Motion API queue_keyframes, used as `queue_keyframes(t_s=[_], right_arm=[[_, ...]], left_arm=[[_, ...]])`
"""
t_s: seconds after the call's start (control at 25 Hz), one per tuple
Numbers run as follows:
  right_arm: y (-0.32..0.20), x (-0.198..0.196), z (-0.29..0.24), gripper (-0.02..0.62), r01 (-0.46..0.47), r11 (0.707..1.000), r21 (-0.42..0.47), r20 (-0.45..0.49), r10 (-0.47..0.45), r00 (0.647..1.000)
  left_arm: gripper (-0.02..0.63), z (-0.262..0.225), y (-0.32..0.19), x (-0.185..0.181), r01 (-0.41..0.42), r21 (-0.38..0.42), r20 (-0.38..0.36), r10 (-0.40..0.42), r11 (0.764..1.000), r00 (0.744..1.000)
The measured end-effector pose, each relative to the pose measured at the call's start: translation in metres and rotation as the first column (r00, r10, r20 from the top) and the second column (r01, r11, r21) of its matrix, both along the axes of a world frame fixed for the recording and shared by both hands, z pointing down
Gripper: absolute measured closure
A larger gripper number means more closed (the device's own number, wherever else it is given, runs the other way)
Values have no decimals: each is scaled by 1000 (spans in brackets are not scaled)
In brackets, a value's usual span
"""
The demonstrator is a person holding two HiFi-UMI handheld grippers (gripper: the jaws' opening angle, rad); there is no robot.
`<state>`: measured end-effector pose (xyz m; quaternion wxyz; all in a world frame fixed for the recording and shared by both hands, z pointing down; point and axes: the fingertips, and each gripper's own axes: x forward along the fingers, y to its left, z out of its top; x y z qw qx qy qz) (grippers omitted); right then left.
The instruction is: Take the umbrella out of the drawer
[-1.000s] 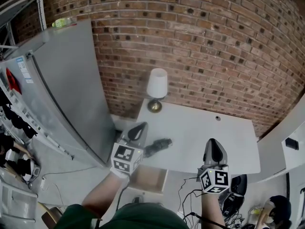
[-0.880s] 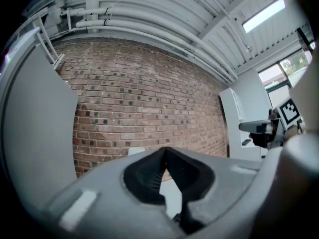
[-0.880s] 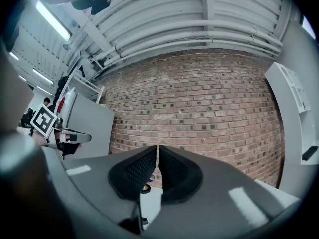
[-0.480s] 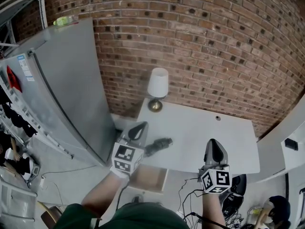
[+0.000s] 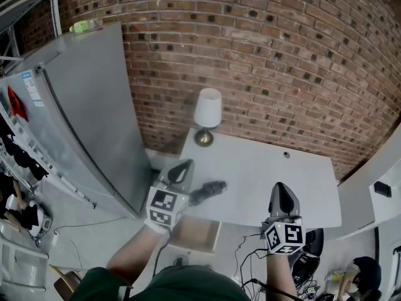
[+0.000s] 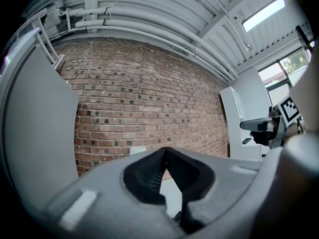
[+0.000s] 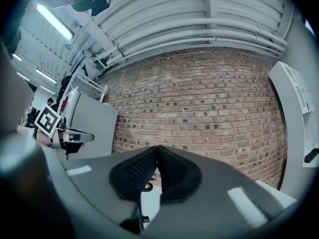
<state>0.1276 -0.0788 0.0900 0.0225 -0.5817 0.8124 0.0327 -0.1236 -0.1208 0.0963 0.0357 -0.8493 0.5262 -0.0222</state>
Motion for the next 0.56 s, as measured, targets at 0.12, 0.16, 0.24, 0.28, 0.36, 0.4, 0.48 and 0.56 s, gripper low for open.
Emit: queue_keyframes(t_s=[0.12,0.16,0.24,0.28,0.36,0.4,0.48,0.56], right_arm=[[-1,-1,-1,594,0,1000,2,1,0,1000],[-2,-1,-1,594,0,1000,3,3,0,1000],[-3,-2,0,594,0,1000,4,5,0,1000],[-4,-2,0,594,-1,1000,3,5,1,1000],[-5,-3,2,594,-2,1000,2,1,2,1000],[-6,-3,2,594,-1,1000,3,-2,1,1000],[-9,-4,4,594,0,1000,5,-9,0,1000],[-10,-7,6,594,-2,1000,1,-10,2,1000]], left_arm=[[607,0,-1,-1,0,-1,1,0,1000,1000],[607,0,-2,-1,0,0,0,0,1000,1000],[607,1,-4,-2,-1,1,0,1,1000,1000],[607,1,-5,-3,-1,1,0,1,1000,1000],[607,2,-6,-5,-1,1,-2,1,1000,1000],[607,2,-7,-5,-1,0,-2,1,1000,1000],[607,3,-8,-7,-2,-3,-2,2,1000,1000],[607,4,-10,-9,-4,-5,-1,4,1000,1000]])
